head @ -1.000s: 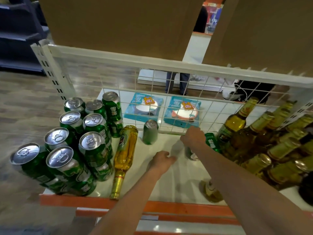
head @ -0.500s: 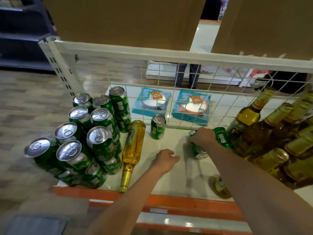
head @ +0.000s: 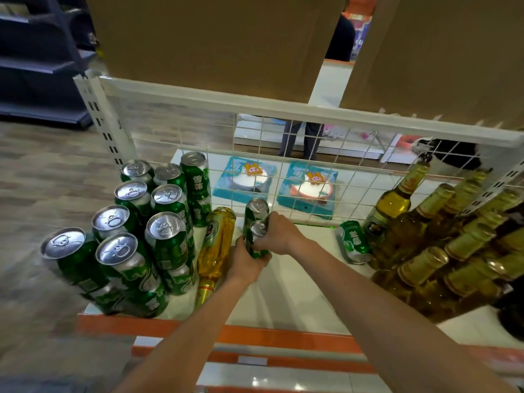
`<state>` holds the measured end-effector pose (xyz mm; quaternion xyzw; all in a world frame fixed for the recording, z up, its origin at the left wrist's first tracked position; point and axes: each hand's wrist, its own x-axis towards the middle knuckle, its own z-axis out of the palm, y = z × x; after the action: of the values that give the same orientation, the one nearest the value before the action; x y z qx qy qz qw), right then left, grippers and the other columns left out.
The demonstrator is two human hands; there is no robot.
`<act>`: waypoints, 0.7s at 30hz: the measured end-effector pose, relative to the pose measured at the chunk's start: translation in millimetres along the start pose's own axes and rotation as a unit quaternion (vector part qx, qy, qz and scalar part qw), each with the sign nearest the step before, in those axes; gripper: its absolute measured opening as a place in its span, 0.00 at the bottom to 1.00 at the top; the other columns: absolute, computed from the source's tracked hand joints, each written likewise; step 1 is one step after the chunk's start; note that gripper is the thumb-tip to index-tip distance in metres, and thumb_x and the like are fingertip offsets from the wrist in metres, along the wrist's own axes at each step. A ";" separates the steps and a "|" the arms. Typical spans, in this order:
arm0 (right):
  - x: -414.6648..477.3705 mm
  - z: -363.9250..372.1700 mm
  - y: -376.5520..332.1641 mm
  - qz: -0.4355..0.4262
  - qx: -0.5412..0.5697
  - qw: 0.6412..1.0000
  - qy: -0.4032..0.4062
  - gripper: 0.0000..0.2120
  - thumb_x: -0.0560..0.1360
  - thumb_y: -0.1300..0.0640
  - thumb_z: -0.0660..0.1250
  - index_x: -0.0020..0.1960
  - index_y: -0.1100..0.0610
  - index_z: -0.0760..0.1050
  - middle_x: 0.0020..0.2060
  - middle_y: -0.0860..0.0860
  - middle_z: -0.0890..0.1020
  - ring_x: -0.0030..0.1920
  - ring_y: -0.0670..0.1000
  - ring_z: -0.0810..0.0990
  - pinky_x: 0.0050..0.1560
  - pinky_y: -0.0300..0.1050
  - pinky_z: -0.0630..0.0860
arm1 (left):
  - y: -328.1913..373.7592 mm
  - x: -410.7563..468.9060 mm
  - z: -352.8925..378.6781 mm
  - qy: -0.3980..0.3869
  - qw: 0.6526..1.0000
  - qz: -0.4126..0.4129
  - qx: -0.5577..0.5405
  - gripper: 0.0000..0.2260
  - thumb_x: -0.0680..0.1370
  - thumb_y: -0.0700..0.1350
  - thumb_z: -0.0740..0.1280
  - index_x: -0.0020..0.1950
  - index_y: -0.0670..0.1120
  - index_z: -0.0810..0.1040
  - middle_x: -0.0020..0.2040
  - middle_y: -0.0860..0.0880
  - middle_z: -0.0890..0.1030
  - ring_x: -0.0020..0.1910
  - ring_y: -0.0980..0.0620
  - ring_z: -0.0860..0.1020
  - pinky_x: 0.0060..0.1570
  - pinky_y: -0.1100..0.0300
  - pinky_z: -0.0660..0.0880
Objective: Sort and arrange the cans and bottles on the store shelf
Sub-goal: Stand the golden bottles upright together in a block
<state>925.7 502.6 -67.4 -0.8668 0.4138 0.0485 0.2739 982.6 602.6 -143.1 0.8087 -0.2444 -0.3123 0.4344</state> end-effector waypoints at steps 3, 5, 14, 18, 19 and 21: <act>-0.3 -1.9 4.2 -0.035 0.031 0.999 0.002 0.31 0.67 0.48 0.78 0.62 0.58 0.69 0.54 0.53 0.78 0.52 0.54 0.78 0.46 0.46 0.74 | 7.3 -0.6 1.4 0.019 0.999 0.002 0.031 0.23 0.72 0.45 0.76 0.64 0.42 0.73 0.57 0.47 0.81 0.57 0.46 0.79 0.46 0.61 0.71; 1.4 -8.2 10.0 -0.051 0.046 0.998 -0.001 0.32 0.67 0.47 0.78 0.64 0.58 0.69 0.56 0.53 0.79 0.53 0.54 0.78 0.50 0.47 0.75 | 10.7 0.6 2.1 0.039 0.998 0.002 0.045 0.24 0.72 0.46 0.76 0.63 0.42 0.73 0.58 0.45 0.81 0.57 0.45 0.79 0.45 0.61 0.70; 5.5 -55.7 111.3 0.194 -0.179 0.959 0.105 0.18 0.75 0.54 0.69 0.61 0.59 0.70 0.52 0.55 0.75 0.54 0.57 0.78 0.51 0.51 0.79 | 8.3 16.5 17.7 0.090 0.996 0.001 0.027 0.33 0.69 0.49 0.78 0.69 0.43 0.69 0.62 0.44 0.78 0.59 0.43 0.78 0.57 0.45 0.77; 6.7 -49.5 145.3 0.249 -0.287 0.924 0.032 0.15 0.74 0.57 0.67 0.59 0.61 0.76 0.52 0.57 0.79 0.54 0.60 0.79 0.50 0.59 0.81 | 1.2 23.6 22.6 0.078 0.997 -0.015 0.023 0.33 0.68 0.50 0.78 0.67 0.42 0.69 0.62 0.43 0.78 0.61 0.42 0.77 0.58 0.46 0.76; 9.7 -45.4 150.1 0.265 -0.271 0.925 0.020 0.15 0.73 0.57 0.67 0.58 0.61 0.77 0.51 0.57 0.79 0.53 0.60 0.79 0.50 0.58 0.81 | -2.8 26.8 23.1 0.074 0.997 -0.022 0.012 0.33 0.67 0.50 0.79 0.66 0.42 0.70 0.61 0.44 0.79 0.60 0.42 0.78 0.57 0.46 0.77; 13.9 -37.3 154.9 0.297 -0.243 0.923 0.015 0.17 0.73 0.57 0.68 0.60 0.61 0.76 0.51 0.58 0.79 0.53 0.60 0.79 0.50 0.58 0.81 | -12.0 32.9 24.1 0.068 0.997 -0.030 -0.007 0.31 0.66 0.49 0.79 0.64 0.43 0.71 0.59 0.44 0.81 0.57 0.43 0.80 0.54 0.45 0.79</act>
<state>814.3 395.2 -107.5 -0.7446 0.6320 0.2137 0.0214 989.4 573.5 -173.3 0.8320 -0.1875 -0.2710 0.4463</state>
